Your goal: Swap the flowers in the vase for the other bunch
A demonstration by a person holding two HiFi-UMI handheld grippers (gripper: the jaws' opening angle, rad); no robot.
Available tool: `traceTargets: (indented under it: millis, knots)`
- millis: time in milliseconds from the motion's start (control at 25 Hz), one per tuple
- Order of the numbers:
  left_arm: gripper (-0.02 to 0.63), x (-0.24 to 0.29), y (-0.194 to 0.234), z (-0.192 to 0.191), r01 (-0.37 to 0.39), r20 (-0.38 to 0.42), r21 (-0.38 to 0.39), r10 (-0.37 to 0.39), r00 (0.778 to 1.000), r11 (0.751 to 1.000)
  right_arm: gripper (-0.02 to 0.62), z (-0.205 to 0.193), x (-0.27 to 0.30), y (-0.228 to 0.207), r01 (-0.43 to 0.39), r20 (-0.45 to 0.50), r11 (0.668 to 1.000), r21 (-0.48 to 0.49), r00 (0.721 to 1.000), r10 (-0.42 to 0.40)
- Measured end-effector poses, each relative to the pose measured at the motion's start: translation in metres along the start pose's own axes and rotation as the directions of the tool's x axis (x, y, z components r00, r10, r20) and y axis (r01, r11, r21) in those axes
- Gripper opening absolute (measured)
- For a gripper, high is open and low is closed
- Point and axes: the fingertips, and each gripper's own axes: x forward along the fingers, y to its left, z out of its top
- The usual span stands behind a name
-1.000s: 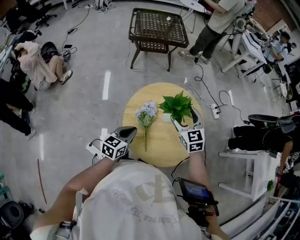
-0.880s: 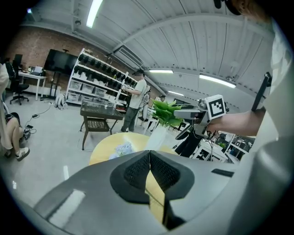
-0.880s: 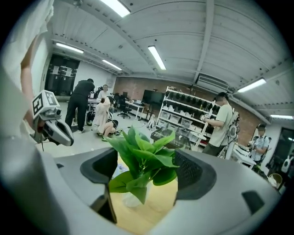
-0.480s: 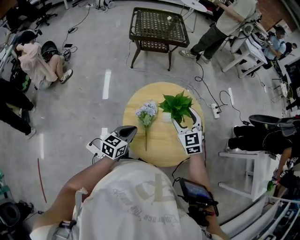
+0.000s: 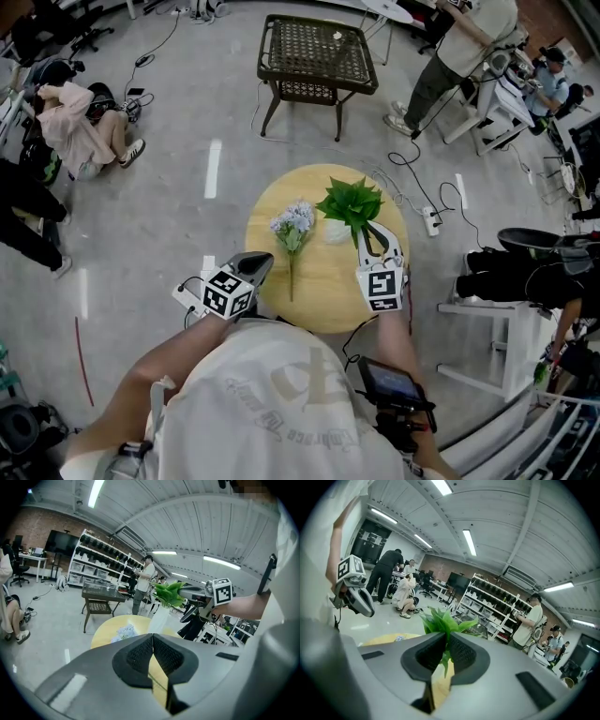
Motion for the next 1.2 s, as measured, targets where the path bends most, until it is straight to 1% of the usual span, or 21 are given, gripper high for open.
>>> traceTargets:
  millis: [160,360,520,720,960,1200]
  knots:
    - [0.006,-0.001,0.003,0.002,-0.002,-0.001,-0.004,0.002,1.0,1.0,0.014,0.001,0.001,0.001,-0.009,-0.013,1.0,-0.011,1.0,0.009]
    - [0.006,-0.002,0.005,0.001,-0.004,0.003,-0.004,0.004,1.0,1.0,0.008,0.005,-0.001,0.005,-0.008,0.003,1.0,-0.03,1.0,0.008]
    - [0.006,-0.005,0.002,-0.002,-0.003,0.004,-0.001,0.003,1.0,1.0,0.006,0.015,-0.007,0.005,0.003,0.05,0.999,-0.04,0.999,-0.001]
    - [0.006,-0.006,0.0,-0.001,0.0,0.007,0.001,0.0,1.0,1.0,0.006,0.024,-0.012,0.001,0.015,0.072,0.998,-0.054,0.997,-0.011]
    - [0.006,-0.004,0.003,0.003,0.005,0.005,-0.002,-0.005,1.0,1.0,0.006,0.035,-0.012,-0.008,0.032,0.098,0.999,-0.043,0.995,-0.028]
    - [0.006,-0.007,0.002,0.004,0.012,0.005,0.004,-0.012,1.0,1.0,0.006,0.05,-0.02,-0.022,0.061,0.137,0.998,-0.012,0.989,-0.059]
